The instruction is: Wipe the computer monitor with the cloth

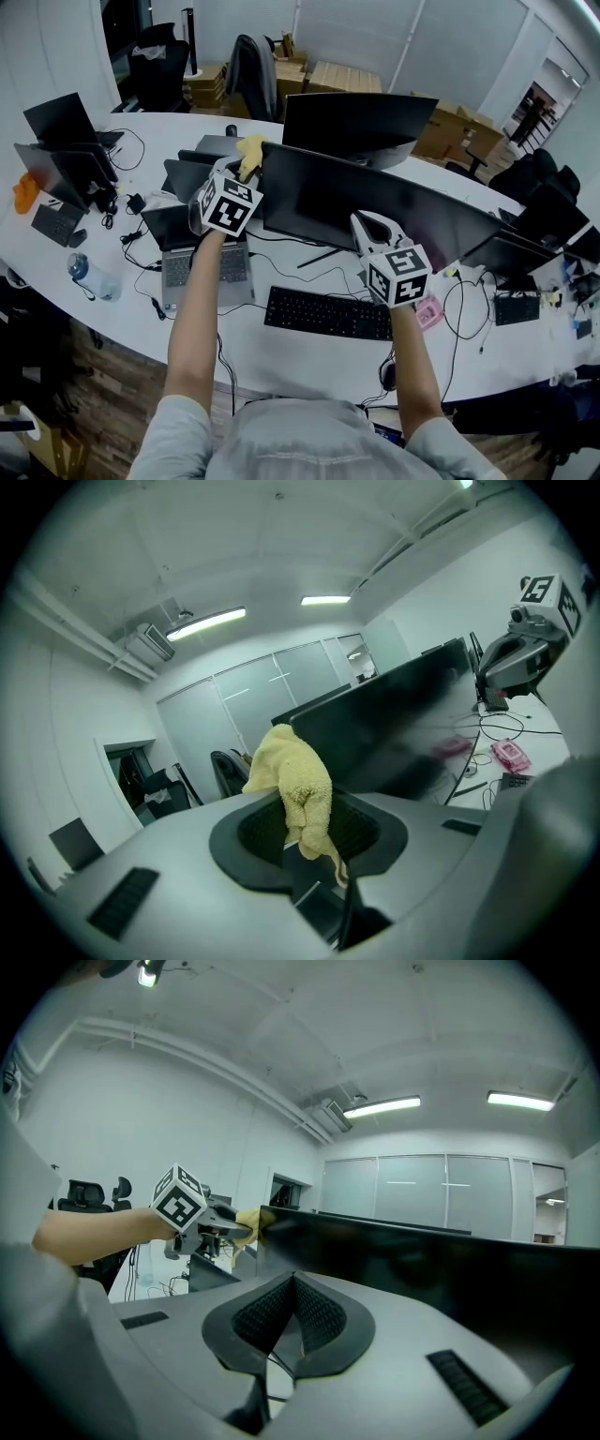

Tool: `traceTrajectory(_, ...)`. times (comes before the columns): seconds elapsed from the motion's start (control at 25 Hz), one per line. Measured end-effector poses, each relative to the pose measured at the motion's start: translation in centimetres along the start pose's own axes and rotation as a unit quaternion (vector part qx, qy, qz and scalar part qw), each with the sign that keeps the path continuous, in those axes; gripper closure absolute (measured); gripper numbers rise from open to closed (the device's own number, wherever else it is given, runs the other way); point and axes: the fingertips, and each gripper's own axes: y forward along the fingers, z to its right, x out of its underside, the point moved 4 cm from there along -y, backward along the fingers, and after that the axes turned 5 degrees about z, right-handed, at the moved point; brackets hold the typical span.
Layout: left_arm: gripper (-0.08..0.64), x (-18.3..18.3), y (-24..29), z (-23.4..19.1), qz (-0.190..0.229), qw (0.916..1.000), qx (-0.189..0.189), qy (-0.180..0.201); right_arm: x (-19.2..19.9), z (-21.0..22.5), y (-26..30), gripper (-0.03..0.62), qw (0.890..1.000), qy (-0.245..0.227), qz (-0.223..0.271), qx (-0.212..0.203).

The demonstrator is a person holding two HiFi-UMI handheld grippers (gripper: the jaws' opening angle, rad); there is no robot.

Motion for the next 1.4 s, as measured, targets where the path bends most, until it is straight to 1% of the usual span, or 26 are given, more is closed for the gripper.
traceTrajectory(0.36,0.449,4.5,1.3,2.1,-0.042,0.9983,0.04,-0.006,2.2,-0.2,-0.2,0.569,1.0,0.011,-0.014,-0.002)
traceTrajectory(0.52,0.449,7.2,2.3,3.3,-0.059,0.9965,0.056,-0.02,3.3,0.0,-0.3,0.569,1.0,0.014,-0.017,0.0)
traceTrajectory(0.68,0.451,10.7,3.3,4.9,-0.084,0.9932,0.069,-0.043,4.7,0.5,-0.6,0.569,0.999,0.026,-0.02,0.009)
traceTrajectory(0.88,0.451,15.6,4.8,7.1,-0.127,0.9853,0.086,-0.076,7.1,0.8,-1.2,0.569,0.998,0.036,-0.039,0.016)
traceTrajectory(1.0,0.453,18.0,5.2,8.1,-0.154,0.9801,0.082,-0.095,8.6,1.0,-1.5,0.569,0.998,0.041,-0.051,0.017)
traceTrajectory(1.12,0.453,20.1,5.1,8.7,-0.183,0.974,0.074,-0.112,9.6,1.8,-2.1,0.569,0.997,0.052,-0.051,0.028)
traceTrajectory(1.2,0.453,22.0,5.8,9.5,-0.185,0.9716,0.074,-0.128,10.1,2.5,-2.5,0.569,0.997,0.055,-0.05,0.037)
traceTrajectory(1.28,0.453,23.3,6.4,10.4,-0.177,0.9683,0.078,-0.158,10.7,2.8,-2.7,0.569,0.996,0.052,-0.052,0.043)
traceTrajectory(1.4,0.453,25.3,6.6,11.1,-0.179,0.9586,0.079,-0.207,12.1,2.7,-3.2,0.569,0.996,0.047,-0.058,0.051)
